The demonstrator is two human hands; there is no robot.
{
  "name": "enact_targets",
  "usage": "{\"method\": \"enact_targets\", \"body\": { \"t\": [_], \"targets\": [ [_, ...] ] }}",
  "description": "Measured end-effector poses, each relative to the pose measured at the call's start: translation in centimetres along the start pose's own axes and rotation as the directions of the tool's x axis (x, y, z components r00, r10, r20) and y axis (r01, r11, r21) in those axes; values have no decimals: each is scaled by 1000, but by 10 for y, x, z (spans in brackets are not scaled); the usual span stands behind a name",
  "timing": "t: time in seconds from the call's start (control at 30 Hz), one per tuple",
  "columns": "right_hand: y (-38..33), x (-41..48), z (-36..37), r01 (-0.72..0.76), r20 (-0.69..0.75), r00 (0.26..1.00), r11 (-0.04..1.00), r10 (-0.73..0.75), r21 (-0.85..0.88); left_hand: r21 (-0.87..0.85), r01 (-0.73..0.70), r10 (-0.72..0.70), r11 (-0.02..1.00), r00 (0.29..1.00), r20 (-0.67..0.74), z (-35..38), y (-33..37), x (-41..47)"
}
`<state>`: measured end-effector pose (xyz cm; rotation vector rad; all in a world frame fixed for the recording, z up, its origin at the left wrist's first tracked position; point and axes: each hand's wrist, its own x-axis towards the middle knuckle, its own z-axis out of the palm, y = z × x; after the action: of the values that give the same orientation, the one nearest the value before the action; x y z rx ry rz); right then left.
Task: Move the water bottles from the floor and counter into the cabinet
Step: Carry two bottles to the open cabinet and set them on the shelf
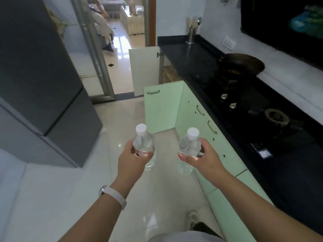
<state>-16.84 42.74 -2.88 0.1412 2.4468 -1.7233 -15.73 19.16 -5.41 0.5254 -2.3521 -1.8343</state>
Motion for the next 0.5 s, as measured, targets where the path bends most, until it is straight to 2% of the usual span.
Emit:
{"method": "enact_targets", "body": {
  "t": [0.23,0.5],
  "targets": [
    [-12,77,53,-11,118,993,999,6,37,37,72,-68,997,993,-99,-32,-9,56],
    [-21,207,78,-23,198,980,997,8,77,82,92,-77,992,983,-165,-22,3,167]
  ]
}}
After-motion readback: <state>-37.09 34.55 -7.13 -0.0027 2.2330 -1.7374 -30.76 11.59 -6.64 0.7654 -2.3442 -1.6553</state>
